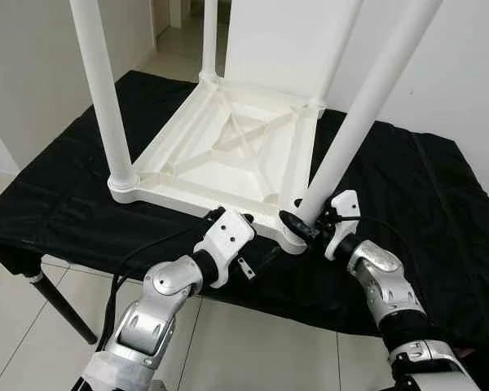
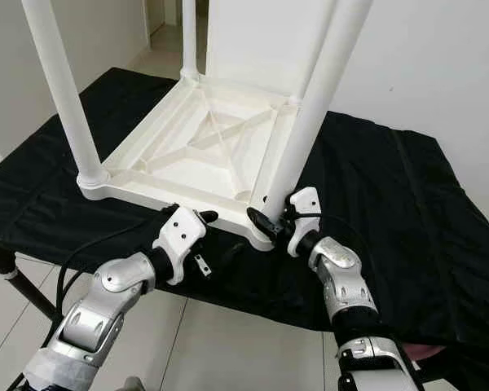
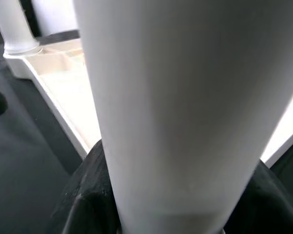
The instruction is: Building children table
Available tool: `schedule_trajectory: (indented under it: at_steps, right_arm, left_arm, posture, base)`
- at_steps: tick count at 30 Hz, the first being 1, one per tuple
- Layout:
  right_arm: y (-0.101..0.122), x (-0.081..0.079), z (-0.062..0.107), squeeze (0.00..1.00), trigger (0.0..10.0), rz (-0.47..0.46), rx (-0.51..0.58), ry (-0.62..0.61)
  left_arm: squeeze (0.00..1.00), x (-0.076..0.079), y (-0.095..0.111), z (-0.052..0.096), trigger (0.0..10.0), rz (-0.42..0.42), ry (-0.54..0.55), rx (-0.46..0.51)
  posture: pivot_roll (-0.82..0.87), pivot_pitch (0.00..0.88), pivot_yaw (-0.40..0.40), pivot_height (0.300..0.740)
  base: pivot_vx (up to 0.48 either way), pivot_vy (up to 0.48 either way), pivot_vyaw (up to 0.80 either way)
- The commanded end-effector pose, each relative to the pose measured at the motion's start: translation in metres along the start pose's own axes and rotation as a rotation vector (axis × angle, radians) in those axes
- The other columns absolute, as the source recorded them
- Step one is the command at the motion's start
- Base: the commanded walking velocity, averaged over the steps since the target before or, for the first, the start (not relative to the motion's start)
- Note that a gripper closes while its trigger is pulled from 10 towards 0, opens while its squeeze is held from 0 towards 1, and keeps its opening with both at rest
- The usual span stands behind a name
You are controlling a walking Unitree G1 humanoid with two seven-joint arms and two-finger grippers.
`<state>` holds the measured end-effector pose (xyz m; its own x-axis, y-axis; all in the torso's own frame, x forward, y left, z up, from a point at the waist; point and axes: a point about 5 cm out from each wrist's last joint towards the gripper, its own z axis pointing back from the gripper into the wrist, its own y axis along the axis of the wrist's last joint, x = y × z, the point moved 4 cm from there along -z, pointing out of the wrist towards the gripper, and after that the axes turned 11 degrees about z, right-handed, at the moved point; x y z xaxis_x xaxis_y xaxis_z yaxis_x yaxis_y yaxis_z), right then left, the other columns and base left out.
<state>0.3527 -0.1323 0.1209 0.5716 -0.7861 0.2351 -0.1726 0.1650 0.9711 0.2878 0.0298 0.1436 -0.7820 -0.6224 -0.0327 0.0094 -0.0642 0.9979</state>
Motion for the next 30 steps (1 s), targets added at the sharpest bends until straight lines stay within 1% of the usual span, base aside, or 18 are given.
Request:
schedule_trajectory:
  at_steps: [1, 2, 3, 5, 6, 7, 10, 11, 12, 16, 17, 18, 19, 20, 21, 23, 29, 30]
  right_arm:
    - [-0.008, -0.002, 0.002, 0.0, 10.0, -0.012, -0.037, -0.044]
    - [-0.007, -0.001, 0.002, 0.0, 10.0, -0.014, -0.034, -0.089]
    - [-0.007, -0.001, 0.002, 0.0, 10.0, -0.014, -0.034, -0.089]
    - [-0.007, 0.002, 0.002, 0.0, 10.0, 0.004, -0.042, -0.163]
    - [-0.008, 0.003, 0.003, 0.0, 10.0, 0.01, -0.045, -0.199]
    - [-0.008, 0.003, 0.003, 0.0, 10.0, 0.01, -0.045, -0.199]
    - [-0.01, 0.006, 0.011, 0.0, 10.0, 0.006, -0.067, -0.331]
    - [-0.01, 0.006, 0.011, 0.0, 10.0, 0.006, -0.067, -0.331]
    - [-0.01, 0.003, 0.017, 0.0, 10.0, 0.007, -0.082, -0.414]
    - [-0.01, 0.002, 0.018, 0.0, 10.0, 0.009, -0.084, -0.434]
    - [-0.01, 0.002, 0.02, 0.0, 10.0, 0.008, -0.09, -0.469]
    - [-0.008, 0.001, 0.021, 1.0, 10.0, -0.001, -0.087, -0.513]
    - [-0.008, 0.001, 0.021, 1.0, 10.0, -0.001, -0.087, -0.513]
    - [-0.005, -0.004, 0.022, 1.0, 10.0, -0.018, -0.075, -0.558]
    - [-0.002, -0.007, 0.021, 1.0, 10.0, -0.02, -0.063, -0.561]
    - [0.0, -0.009, 0.02, 1.0, 10.0, -0.024, -0.047, -0.563]
    - [0.006, -0.008, 0.02, 1.0, 10.0, -0.002, -0.023, -0.563]
    - [0.008, -0.009, 0.019, 0.16, 10.0, -0.007, -0.007, -0.531]
  left_arm:
    - [0.0, 0.003, -0.003, -0.001, 10.0, 0.02, -0.014, -0.006]
    - [0.0, 0.003, -0.003, -0.002, 10.0, 0.023, -0.016, -0.006]
    - [0.0, 0.003, -0.003, -0.002, 10.0, 0.023, -0.016, -0.006]
    - [0.0, 0.003, -0.003, -0.003, 10.0, 0.025, -0.023, -0.007]
    - [0.0, 0.003, -0.003, -0.004, 10.0, 0.027, -0.028, -0.008]
    - [0.0, 0.003, -0.003, -0.004, 10.0, 0.027, -0.028, -0.008]
    - [0.0, 0.005, -0.002, -0.008, 10.0, 0.033, -0.059, -0.01]
    - [0.0, 0.005, -0.002, -0.008, 10.0, 0.033, -0.059, -0.01]
    - [0.0, 0.006, -0.002, -0.01, 10.0, 0.031, -0.077, -0.01]
    - [0.0, 0.007, -0.002, -0.011, 10.0, 0.03, -0.081, -0.01]
    - [0.0, 0.007, -0.001, -0.011, 10.0, 0.03, -0.084, -0.01]
    - [0.0, 0.007, -0.001, -0.012, 10.0, 0.031, -0.086, -0.008]
    - [0.0, 0.007, -0.001, -0.012, 10.0, 0.031, -0.086, -0.008]
    - [0.0, 0.007, 0.0, -0.012, 10.0, 0.036, -0.089, -0.005]
    - [0.0, 0.007, 0.001, -0.012, 10.0, 0.04, -0.09, -0.004]
    - [0.0, 0.007, 0.001, -0.012, 10.0, 0.042, -0.091, -0.003]
    - [0.0, 0.006, -0.002, -0.011, 10.0, 0.04, -0.091, -0.008]
    - [0.0, 0.006, -0.002, -0.01, 10.0, 0.038, -0.087, -0.01]
  posture:
    - [-0.01, 0.0, -0.077, 0.74]
    - [-0.02, 0.0, -0.067, 0.74]
    - [-0.02, 0.0, -0.067, 0.74]
    - [-0.03, 0.0, -0.057, 0.74]
    - [-0.05, 0.0, -0.037, 0.74]
    - [-0.05, 0.0, -0.037, 0.74]
    - [-0.08, 0.0, -0.013, 0.74]
    - [-0.08, 0.0, -0.013, 0.74]
    - [-0.09, 0.0, 0.004, 0.74]
    - [-0.09, 0.0, 0.004, 0.74]
    - [-0.1, 0.0, 0.007, 0.74]
    - [-0.1, 0.0, 0.007, 0.74]
    - [-0.1, 0.0, 0.007, 0.74]
    - [-0.1, 0.0, 0.011, 0.74]
    - [-0.1, 0.0, 0.016, 0.74]
    - [-0.1, 0.0, 0.016, 0.74]
    - [-0.09, 0.0, -0.001, 0.74]
    - [-0.08, 0.0, -0.006, 0.74]
  base:
    - [0.0, 0.0, 0.0]
    - [0.0, 0.0, 0.0]
    - [0.0, 0.0, 0.0]
    - [0.0, 0.0, 0.0]
    - [0.0, 0.0, 0.0]
    - [0.0, 0.0, 0.0]
    - [0.0, 0.0, 0.0]
    - [0.0, 0.0, 0.0]
    - [0.0, 0.0, 0.0]
    - [0.0, 0.0, 0.0]
    - [0.0, 0.0, 0.0]
    - [0.0, 0.0, 0.0]
    - [0.0, 0.0, 0.0]
    - [0.0, 0.0, 0.0]
    - [0.0, 0.0, 0.0]
    - [0.0, 0.0, 0.0]
    - [0.0, 0.0, 0.0]
    - [0.0, 0.0, 0.0]
